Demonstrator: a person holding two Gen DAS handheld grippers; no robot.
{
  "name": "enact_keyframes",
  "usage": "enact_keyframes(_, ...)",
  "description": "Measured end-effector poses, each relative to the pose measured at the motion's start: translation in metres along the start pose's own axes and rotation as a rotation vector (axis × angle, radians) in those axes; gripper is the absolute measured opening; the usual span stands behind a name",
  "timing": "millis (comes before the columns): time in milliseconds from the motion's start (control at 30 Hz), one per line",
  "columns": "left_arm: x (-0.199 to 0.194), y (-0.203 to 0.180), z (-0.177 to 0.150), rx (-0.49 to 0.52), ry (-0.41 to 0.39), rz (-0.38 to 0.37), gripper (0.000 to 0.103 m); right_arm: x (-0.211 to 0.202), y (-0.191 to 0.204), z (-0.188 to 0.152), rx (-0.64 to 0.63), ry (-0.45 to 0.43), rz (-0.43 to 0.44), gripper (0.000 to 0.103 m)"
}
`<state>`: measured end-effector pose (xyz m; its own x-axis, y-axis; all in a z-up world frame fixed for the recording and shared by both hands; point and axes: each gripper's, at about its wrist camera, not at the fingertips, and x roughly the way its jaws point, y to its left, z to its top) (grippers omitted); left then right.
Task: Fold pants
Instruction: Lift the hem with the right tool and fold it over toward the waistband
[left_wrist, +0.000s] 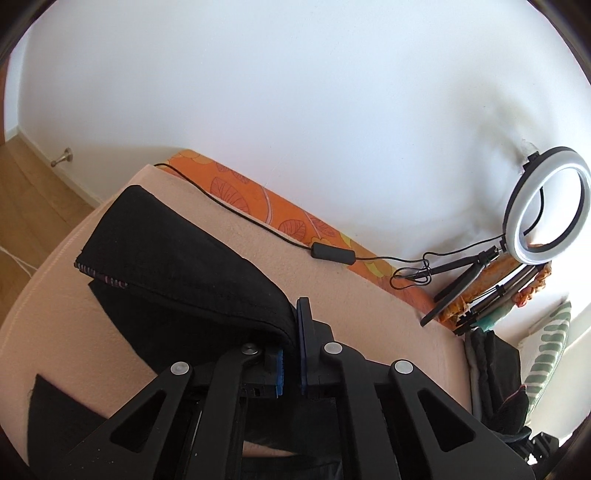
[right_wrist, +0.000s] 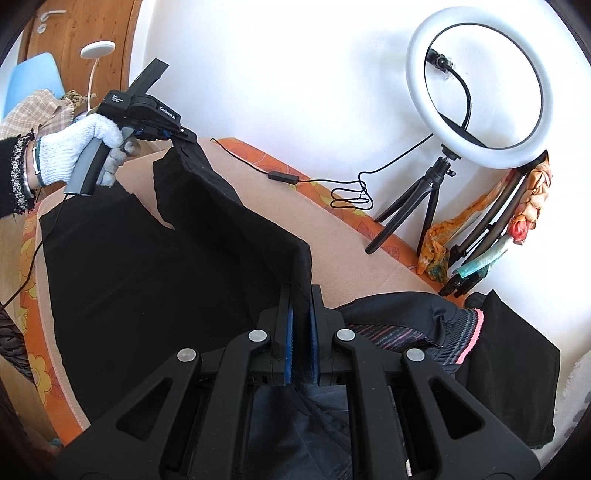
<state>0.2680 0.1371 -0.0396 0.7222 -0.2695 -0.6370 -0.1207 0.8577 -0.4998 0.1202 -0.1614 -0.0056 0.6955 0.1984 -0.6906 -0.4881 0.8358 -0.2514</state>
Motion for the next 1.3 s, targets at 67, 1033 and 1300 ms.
enact_keyframes(67, -0.02, 0.001, -0.007, 0.004, -0.015, -0.007, 0.004, -0.01, 0.007, -0.003, -0.011, -0.002, -0.005, 0.008)
enact_keyframes(1033, -0.131, 0.059, -0.181, -0.051, -0.052, -0.002, 0.004, -0.035, 0.097, -0.125, 0.032, 0.149, 0.045, 0.008)
enact_keyframes(1300, -0.136, 0.103, -0.178, -0.175, -0.067, 0.04, 0.018, -0.024, 0.114, -0.138, -0.001, 0.182, 0.04, 0.008)
